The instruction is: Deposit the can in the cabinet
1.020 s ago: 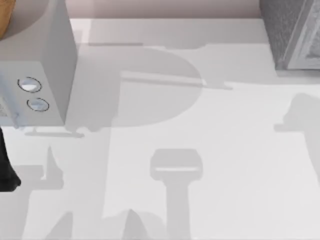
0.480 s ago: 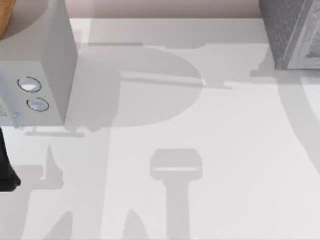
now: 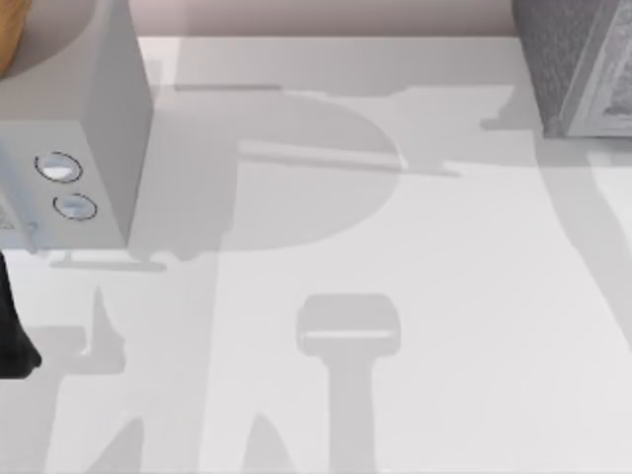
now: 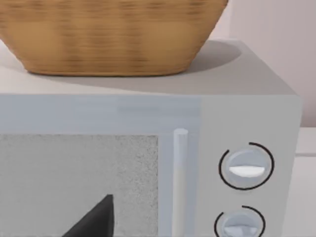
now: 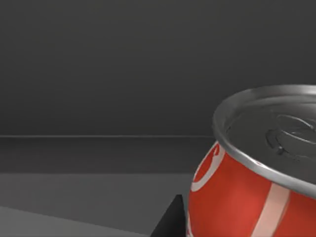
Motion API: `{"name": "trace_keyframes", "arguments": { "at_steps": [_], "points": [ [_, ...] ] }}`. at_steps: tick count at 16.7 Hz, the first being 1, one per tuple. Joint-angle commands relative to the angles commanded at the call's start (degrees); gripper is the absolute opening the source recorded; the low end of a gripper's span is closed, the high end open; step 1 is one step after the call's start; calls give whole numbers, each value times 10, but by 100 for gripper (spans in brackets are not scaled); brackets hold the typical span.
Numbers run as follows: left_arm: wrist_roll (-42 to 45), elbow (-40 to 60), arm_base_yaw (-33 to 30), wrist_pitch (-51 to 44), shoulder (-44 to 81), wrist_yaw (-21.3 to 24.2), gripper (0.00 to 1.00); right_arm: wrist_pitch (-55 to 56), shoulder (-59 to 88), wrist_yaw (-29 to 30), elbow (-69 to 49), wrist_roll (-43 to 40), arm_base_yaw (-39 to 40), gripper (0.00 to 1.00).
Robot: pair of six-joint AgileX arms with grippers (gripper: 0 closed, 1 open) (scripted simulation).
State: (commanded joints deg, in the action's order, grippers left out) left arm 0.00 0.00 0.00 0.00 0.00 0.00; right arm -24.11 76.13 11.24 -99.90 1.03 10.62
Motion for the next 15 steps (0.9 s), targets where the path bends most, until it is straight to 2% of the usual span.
{"name": "trace_keyframes", "arguments": {
  "at_steps": [6, 15],
  "points": [
    [0, 0, 0, 0, 0, 0, 100, -8, 27, -5, -37, 2, -4, 0],
    [0, 0, 0, 0, 0, 0, 100, -88, 267, -27, -359, -1, -29, 0]
  ]
}}
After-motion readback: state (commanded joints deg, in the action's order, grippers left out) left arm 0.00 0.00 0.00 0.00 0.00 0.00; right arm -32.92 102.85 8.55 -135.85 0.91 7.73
